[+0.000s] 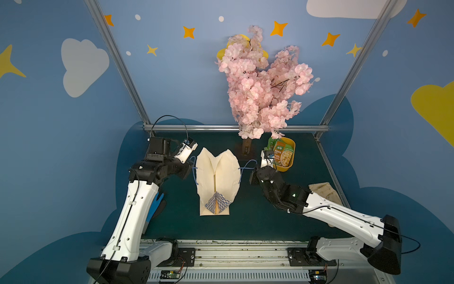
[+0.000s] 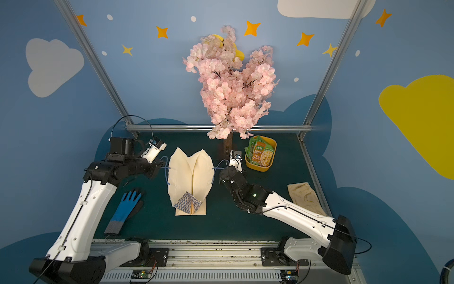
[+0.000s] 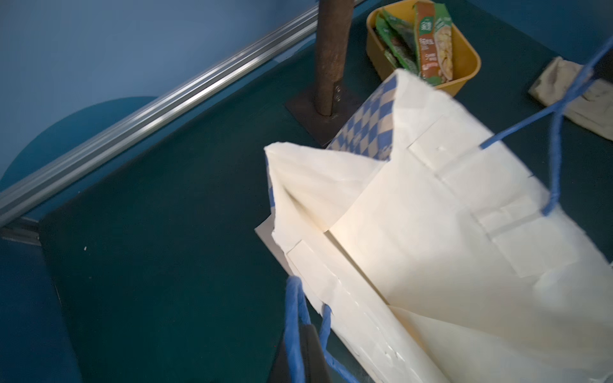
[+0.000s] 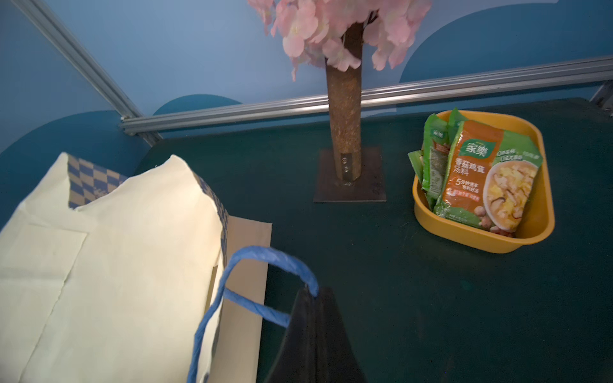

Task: Place the condiment packets inside the bag
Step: Open the paper bag at the center of the board.

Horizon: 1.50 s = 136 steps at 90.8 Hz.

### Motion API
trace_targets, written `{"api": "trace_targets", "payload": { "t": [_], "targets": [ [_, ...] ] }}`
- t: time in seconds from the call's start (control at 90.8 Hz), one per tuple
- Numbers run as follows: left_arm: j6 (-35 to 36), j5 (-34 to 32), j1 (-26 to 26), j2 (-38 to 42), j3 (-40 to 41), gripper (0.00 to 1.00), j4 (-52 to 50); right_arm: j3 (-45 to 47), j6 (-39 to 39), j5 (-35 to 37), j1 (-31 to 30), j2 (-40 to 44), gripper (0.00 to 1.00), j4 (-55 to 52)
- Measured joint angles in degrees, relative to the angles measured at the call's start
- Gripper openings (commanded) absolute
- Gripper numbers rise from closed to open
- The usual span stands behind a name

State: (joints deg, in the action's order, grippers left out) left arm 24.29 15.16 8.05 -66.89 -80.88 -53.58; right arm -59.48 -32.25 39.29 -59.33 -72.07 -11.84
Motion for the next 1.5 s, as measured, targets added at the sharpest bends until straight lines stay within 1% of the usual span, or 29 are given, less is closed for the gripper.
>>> {"api": "trace_targets", "payload": {
  "t": [0.011, 0.044, 0.088, 0.132, 0.22, 0.319, 0.396, 0.452, 0.529, 0.628, 0.738, 0.793, 0.848, 0.958, 1.123, 1.311, 1.498],
  "targets": [
    [-0.04, -0.02, 0.79, 0.0, -0.68, 0.03, -0.2, -0.04, 0.04, -0.28, 0.0, -0.17, 0.0, -0.13],
    [-0.22, -0.09, 2.8, 0.0, -2.25, 0.03, -0.61, -0.2, 0.13, -1.51, -0.02, -0.87, 0.04, -0.59],
    [-0.52, -0.26, 5.53, 0.04, -4.37, 0.03, -1.16, -0.31, 0.02, -2.78, -0.04, -1.77, 0.17, -1.22],
    [-0.76, -0.87, 8.09, 0.04, -6.12, 0.03, -1.55, -0.31, -0.26, -3.56, -0.02, -2.32, 0.24, -1.97],
    [-1.4, -2.51, 11.61, 0.07, -8.11, 0.03, -2.14, -0.24, -0.87, -4.11, -0.02, -2.56, 0.43, -3.85],
    [-1.84, -4.33, 13.09, 0.09, -8.31, 0.03, -2.95, 0.79, -1.97, -3.87, -0.04, -1.42, 0.61, -4.39],
    [-2.16, -5.29, 13.49, 0.09, -8.07, 0.03, -3.5, 2.54, -2.43, -3.82, -0.09, 0.94, 0.69, -5.44],
    [-2.29, -5.99, 13.68, 0.13, -7.67, 0.03, -3.54, 3.39, -2.36, -3.82, -0.11, 3.26, 0.78, -6.64],
    [-2.6, -6.71, 13.81, 0.15, -6.69, 0.03, -3.39, 3.82, -2.23, -3.93, -0.59, 7.82, 0.85, -7.93],
    [-2.73, -7.67, 13.88, 0.17, -5.01, 0.03, -3.34, 4.04, -1.75, -3.37, -1.92, 15.13, 0.89, -8.22],
    [-2.93, -8.35, 13.88, 0.17, -3.56, 0.03, -3.32, 5.33, -1.27, -3.89, -3.21, 22.08, 0.94, -5.31],
    [-3.08, -8.48, 13.88, 0.17, -3.21, 0.03, -3.28, 6.01, -1.14, -4.98, -3.34, 23.74, 0.95, -3.37],
    [-3.17, -8.55, 13.99, 0.2, -3.02, 0.03, -3.13, 6.05, -1.03, -6.14, -3.41, 23.56, 0.96, -1.77],
    [-3.52, -8.55, 14.23, 0.22, -2.78, 0.03, -2.91, 5.68, -1.31, -8.79, -3.5, 20.11, 0.96, 0.87],
    [-4.17, -8.52, 14.56, 0.37, -2.19, 0.03, -2.51, -0.33, -3.34, -9.68, -4.63, 7.89, 0.97, 2.19],
    [-4.44, -8.52, 14.58, 0.87, -2.1, 0.03, -2.12, -8.33, -6.86, -5.38, -8.07, -4.61, 0.97, 2.51],
    [-4.59, -8.48, 14.62, 1.57, -0.85, 0.03, -1.18, -10.49, -13.92, 0.22, -9.44, -10.75, 0.93, 2.12]
  ]
}}
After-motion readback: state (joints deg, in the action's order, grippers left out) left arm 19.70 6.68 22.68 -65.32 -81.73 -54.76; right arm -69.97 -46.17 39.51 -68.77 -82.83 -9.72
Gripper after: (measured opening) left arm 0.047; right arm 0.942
